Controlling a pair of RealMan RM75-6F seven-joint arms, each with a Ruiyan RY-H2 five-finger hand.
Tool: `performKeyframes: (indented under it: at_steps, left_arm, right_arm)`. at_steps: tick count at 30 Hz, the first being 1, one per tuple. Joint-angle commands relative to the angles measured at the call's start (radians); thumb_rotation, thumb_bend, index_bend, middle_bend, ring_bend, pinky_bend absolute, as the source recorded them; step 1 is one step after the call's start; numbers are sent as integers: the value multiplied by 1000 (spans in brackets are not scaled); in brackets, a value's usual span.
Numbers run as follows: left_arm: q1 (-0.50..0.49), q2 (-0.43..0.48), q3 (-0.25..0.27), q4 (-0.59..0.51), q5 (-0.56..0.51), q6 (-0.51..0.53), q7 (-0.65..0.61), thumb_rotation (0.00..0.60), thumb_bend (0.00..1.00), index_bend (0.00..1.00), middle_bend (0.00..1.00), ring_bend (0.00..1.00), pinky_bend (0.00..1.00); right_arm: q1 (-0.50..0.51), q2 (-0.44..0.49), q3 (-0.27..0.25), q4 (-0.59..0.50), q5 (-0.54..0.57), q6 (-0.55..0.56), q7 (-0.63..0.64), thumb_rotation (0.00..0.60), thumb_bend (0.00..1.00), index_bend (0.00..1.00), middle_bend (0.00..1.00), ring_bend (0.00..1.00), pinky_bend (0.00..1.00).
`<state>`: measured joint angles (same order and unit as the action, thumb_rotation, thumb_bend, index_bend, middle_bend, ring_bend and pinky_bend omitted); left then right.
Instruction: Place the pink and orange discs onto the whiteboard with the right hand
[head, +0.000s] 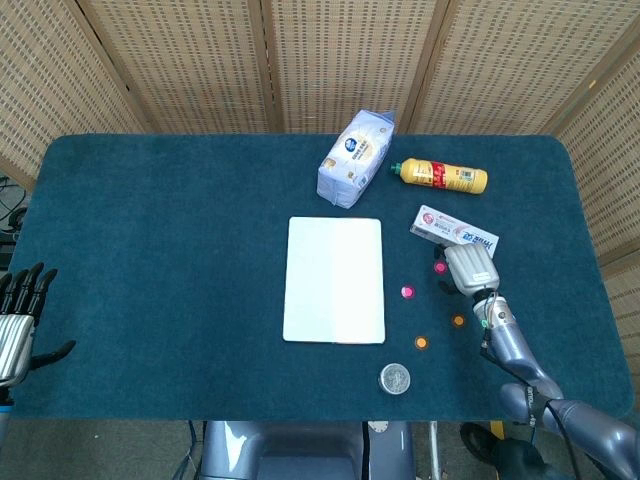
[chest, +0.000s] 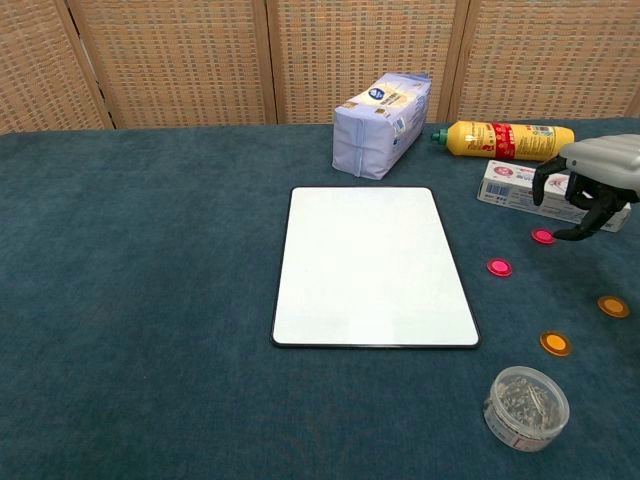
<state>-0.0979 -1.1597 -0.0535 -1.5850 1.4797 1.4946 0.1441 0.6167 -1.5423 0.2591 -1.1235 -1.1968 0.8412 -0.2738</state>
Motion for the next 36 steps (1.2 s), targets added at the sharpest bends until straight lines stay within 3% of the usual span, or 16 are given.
performKeyframes:
  at_steps: [1, 16, 28, 36]
  left_arm:
    - [0, 1, 1, 0, 0, 0, -1, 600, 0, 0, 0, 0, 0]
    - [3, 1, 1, 0, -1, 3, 1, 600, 0, 0, 0, 0, 0]
    - [4, 0, 1, 2, 0, 5, -2, 600, 0, 0, 0, 0, 0]
    - [4, -1, 0, 3, 0, 6, -3, 600, 0, 0, 0, 0, 0]
  right_arm:
    - [36, -55, 14, 77, 59, -36, -40, 600, 311, 391, 904, 891, 1000]
    - [78, -112, -3, 198, 147, -90, -77, 600, 311, 391, 904, 891, 1000]
    - [96, -119, -11, 205, 223, -125, -116, 600, 311, 392, 904, 891, 1000]
    - [104, -117, -12, 197, 248, -141, -109, 600, 311, 482, 904, 892, 1000]
